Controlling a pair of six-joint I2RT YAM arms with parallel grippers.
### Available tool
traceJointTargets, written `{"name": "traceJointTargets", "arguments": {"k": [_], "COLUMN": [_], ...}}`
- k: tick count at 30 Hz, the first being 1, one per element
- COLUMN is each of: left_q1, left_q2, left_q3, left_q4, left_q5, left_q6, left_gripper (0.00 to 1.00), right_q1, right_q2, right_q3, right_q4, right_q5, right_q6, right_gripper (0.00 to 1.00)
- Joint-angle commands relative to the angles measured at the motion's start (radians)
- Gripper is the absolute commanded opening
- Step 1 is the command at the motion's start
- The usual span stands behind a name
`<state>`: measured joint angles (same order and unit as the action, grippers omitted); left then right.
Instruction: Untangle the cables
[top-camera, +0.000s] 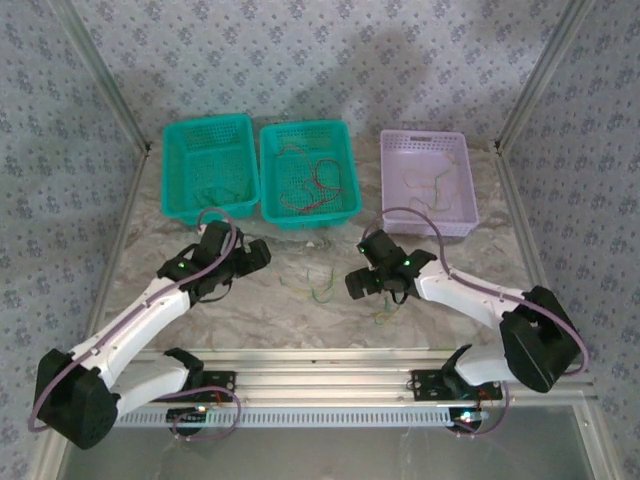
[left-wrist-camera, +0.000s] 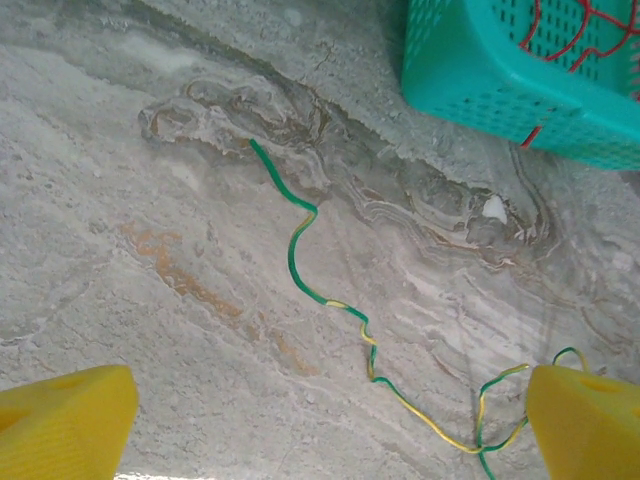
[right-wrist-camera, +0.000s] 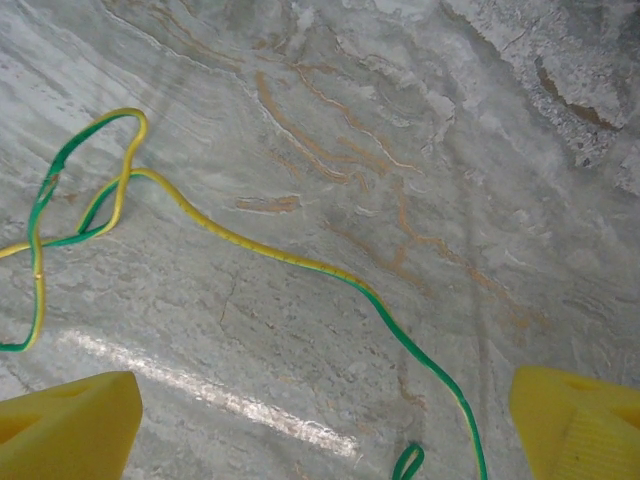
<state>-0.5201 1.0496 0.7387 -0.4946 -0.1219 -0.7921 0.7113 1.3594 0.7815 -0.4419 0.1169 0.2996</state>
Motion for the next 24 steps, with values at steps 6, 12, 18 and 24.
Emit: {"name": "traceJointTargets", "arguments": {"k": [6, 12, 18, 24], "left_q1": [-0.008, -0.009, -0.010, -0.012], "left_q2": [0.057, 0.107, 0.168, 0.232], "left_q3": [-0.022, -0.025, -0.027, -0.013], "left_q4": [0.050, 0.071, 0.100, 0.113], "left_q5": [0.005, 0.011, 0.012, 0.015], "left_q6": [-0.017, -0.018, -0.022, -0.017], "left_gripper": [0.99, 1.00, 1.00, 1.00], "right_q1": [-0.022, -0.043, -0.062, -0.065], "right_q2": [0.076, 0.124, 0.144, 0.129], "right_q3": [-0.024, -0.014, -0.015, -0.011], "right_q4": [0.074, 0.093, 0.104, 0.094], "right_q5": [-0.024, -0.057, -0.088, -0.087], "right_q6": [0.006, -0.008, -0.014, -0.020], "right_gripper": [0.85, 0.68, 0.44, 0.34]}}
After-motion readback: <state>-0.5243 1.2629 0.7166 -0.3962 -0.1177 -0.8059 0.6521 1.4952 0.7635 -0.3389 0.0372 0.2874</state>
